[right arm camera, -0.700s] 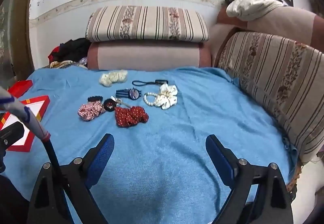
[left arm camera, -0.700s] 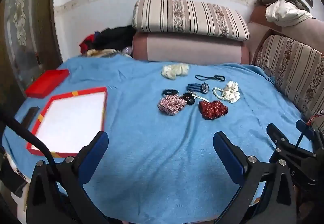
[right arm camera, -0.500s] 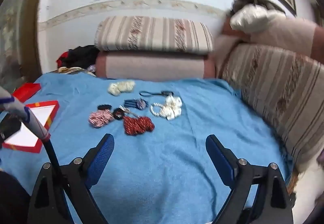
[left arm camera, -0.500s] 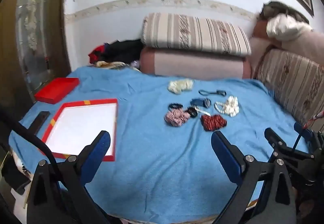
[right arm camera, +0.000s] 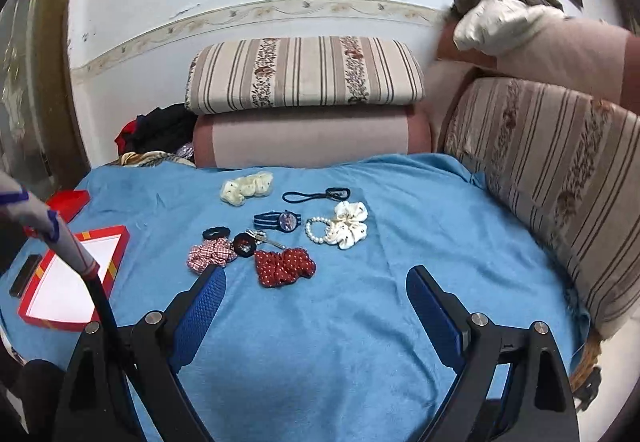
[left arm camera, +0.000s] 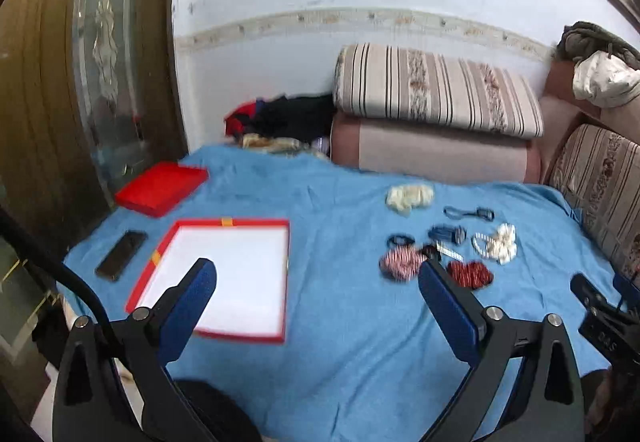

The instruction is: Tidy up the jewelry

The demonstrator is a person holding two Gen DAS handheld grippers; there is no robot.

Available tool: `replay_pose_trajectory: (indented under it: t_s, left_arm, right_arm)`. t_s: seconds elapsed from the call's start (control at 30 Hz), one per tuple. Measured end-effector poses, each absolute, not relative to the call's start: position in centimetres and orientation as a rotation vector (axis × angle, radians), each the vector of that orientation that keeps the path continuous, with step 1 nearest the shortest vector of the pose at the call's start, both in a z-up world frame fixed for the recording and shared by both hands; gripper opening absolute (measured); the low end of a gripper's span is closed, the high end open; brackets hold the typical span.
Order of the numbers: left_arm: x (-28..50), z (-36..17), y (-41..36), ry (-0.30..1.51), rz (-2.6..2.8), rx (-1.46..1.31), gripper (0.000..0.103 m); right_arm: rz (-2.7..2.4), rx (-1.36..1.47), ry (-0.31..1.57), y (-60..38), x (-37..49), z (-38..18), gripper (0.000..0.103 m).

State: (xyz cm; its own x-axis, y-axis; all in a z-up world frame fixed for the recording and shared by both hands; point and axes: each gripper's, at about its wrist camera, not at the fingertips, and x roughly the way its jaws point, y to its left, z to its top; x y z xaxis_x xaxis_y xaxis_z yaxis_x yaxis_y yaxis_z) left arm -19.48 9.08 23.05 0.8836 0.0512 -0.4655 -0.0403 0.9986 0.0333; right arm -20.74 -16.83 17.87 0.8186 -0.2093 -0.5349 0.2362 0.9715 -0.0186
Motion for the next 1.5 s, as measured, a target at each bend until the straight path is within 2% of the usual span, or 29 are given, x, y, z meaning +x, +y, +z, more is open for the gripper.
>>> replay_pose_trajectory:
  t_s: [0.33,0.43,0.57,0.8,1.17,1.23,1.27,1.3,1.33,1.37,1.4,1.5]
  left_arm:
    - [-17.2,21.8,4.7,0.546,-0.080,0.076,0.103]
    - [-16.1,20.9,3.9,0.589,-0.094,0.072,0.103]
    - [-14.4,19.0,3.6,0.668,-0.102,0.052,0.103]
    - [-10.3,15.4,4.3,0.835,-0.089,0.022,0.103]
    - [-3.7,10.4,8.0,0.897,0.088,0.102,0.103]
    - [-2.5,9.5,9.4,0.909,0.125,0.115,0.098]
    - [-1.9,8.9,10.1,0.928,0.134,0.117,0.088]
    - [-1.1,8.0,10.9,0.971,0.130,0.112,0.071]
    - [-0.5,7.2,11.4,1.013,0.116,0.101,0.062]
    - [-0.1,6.6,11.7,1.047,0.101,0.089,0.047]
    - [0.3,5.6,12.2,1.084,0.086,0.078,0.041]
    - [-0.3,5.4,11.7,1.053,0.071,0.172,0.039]
  right_arm:
    - [-0.272,0.104,0.521,-18.0,-20.9,17.4,0.094]
    - [-0.226,0.091,0.543,-17.5,-20.3,16.9,0.087]
    - [-0.209,0.063,0.568,-17.3,-19.3,15.9,0.087]
    - [-0.190,0.104,0.674,-19.1,-16.5,13.5,0.087]
    - [-0.174,0.095,0.791,-19.6,-12.9,9.4,0.087]
    - [-0.168,0.082,0.806,-19.6,-12.3,9.0,0.087]
    - [-0.168,0.072,0.811,-19.5,-12.0,8.8,0.087]
    - [-0.169,0.063,0.818,-19.5,-11.8,8.7,0.087]
    - [-0.170,0.058,0.822,-19.3,-11.6,8.6,0.087]
    - [-0.173,0.053,0.828,-19.2,-11.4,8.5,0.087]
    - [-0.178,0.053,0.833,-19.0,-11.1,8.3,0.087]
    - [-0.191,0.060,0.841,-18.5,-10.9,8.0,0.087]
